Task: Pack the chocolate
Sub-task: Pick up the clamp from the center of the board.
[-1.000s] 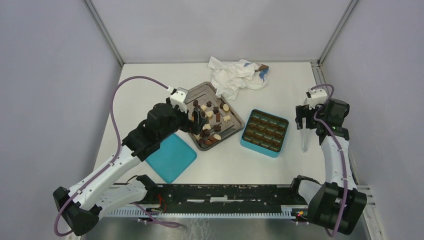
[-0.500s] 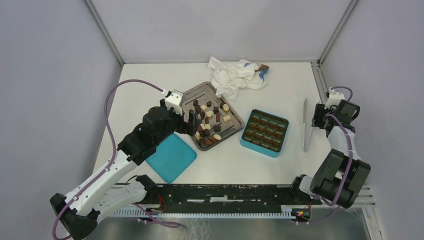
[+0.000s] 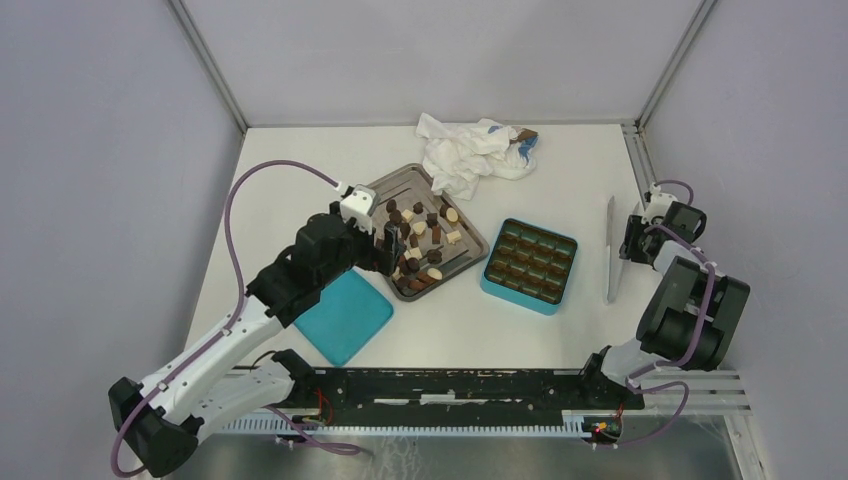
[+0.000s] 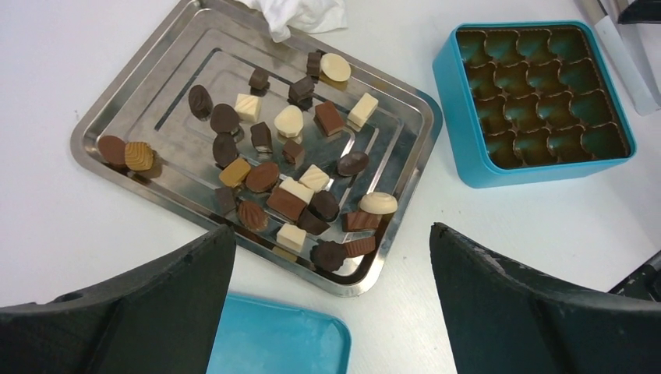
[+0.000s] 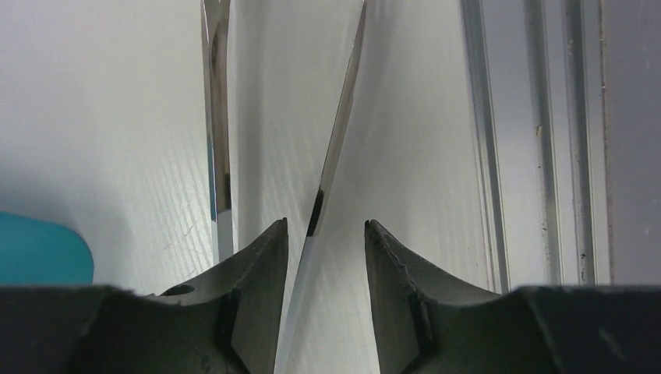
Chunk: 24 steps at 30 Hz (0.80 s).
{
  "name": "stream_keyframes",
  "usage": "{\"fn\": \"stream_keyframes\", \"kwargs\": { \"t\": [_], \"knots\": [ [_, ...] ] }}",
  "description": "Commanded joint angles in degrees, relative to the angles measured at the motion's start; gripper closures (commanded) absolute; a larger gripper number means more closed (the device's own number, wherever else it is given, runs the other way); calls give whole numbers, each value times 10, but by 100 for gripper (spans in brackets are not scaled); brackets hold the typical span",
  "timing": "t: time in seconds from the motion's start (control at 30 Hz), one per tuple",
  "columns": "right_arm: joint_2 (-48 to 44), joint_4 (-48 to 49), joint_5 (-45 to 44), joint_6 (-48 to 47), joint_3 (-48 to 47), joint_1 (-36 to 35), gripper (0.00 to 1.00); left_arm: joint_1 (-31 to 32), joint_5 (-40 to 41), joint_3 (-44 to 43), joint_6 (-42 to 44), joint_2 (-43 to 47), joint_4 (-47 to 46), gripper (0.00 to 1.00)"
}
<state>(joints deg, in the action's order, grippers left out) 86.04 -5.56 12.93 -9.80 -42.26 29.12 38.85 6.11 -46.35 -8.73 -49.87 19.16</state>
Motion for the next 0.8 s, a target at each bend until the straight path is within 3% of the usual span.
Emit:
{"fn": "stream_keyframes", "kwargs": {
  "t": [0.0,0.2,0.5,0.63,0.77],
  "knots": [
    [19,29,2,14,-28,-6,54,-2,-38,5,1,-10,-47,2],
    [61,28,-11,15,-42,-10,60,-3,-79,0,-52,-7,-54,7],
    [70,31,-24,18,-39,-10,82,-3,-115,18,-112,45,-74,7],
    [64,29,-28,18,-38,-6,96,-2,-164,50,-170,66,-131,7],
    [29,33,-7,23,-32,8,100,-1,-219,96,-235,83,-228,7]
  ]
}}
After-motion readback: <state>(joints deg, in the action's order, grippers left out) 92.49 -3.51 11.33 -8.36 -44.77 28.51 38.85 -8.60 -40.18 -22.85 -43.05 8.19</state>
